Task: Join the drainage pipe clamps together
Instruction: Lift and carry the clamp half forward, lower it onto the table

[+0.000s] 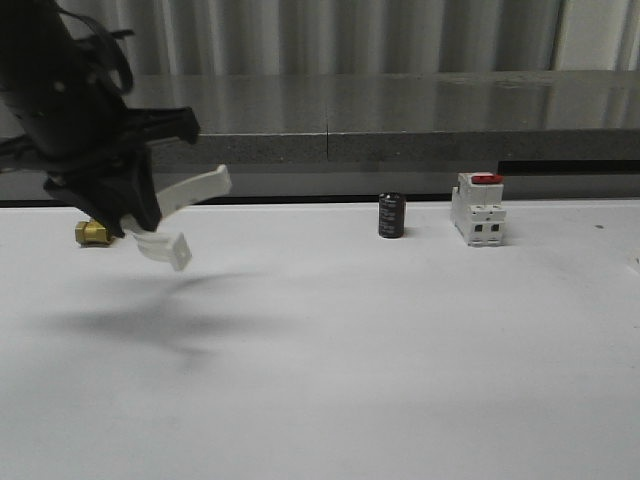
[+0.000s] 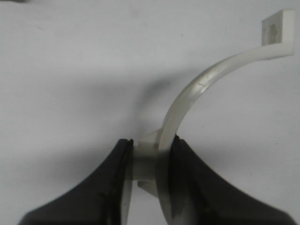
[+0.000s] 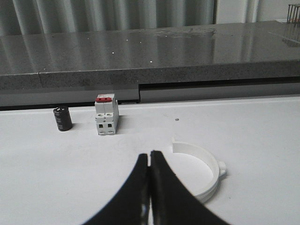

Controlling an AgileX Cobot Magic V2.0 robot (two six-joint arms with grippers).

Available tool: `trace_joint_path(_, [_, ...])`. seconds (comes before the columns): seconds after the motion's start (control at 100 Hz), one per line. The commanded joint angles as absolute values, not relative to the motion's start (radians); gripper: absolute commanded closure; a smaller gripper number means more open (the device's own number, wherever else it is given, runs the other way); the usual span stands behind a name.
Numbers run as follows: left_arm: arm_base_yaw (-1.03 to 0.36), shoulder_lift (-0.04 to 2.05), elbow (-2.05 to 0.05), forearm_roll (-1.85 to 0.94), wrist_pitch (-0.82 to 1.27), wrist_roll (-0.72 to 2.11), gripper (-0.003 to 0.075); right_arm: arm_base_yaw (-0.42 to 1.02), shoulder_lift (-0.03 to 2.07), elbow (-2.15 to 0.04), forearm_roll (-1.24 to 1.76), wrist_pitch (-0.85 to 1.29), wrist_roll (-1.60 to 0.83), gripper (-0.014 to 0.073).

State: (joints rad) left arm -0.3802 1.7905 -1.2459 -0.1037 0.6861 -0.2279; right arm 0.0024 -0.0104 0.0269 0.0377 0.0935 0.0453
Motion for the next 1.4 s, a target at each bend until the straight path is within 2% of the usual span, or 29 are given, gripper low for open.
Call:
trace_joint_path(0.0, [-0.429,1.783,-1.273,-0.077,0.622,-0.307,0.0658,0.004,-0.03,0.01,0.037,0.011,0.04,0.0661])
trace_joint_path(0.35, [-0.469,1.888,-1.287,0.027,0.577,-0.436,0.0657,0.004,-0.03,0.01,0.037,0.011,0.04,0.0661])
trace_joint_path(1.39, [-0.469,1.948,-1.294,0.054,0.591,-0.436,0.0657,0.004,-0.03,0.01,0.037,0.011,0.04,0.0661])
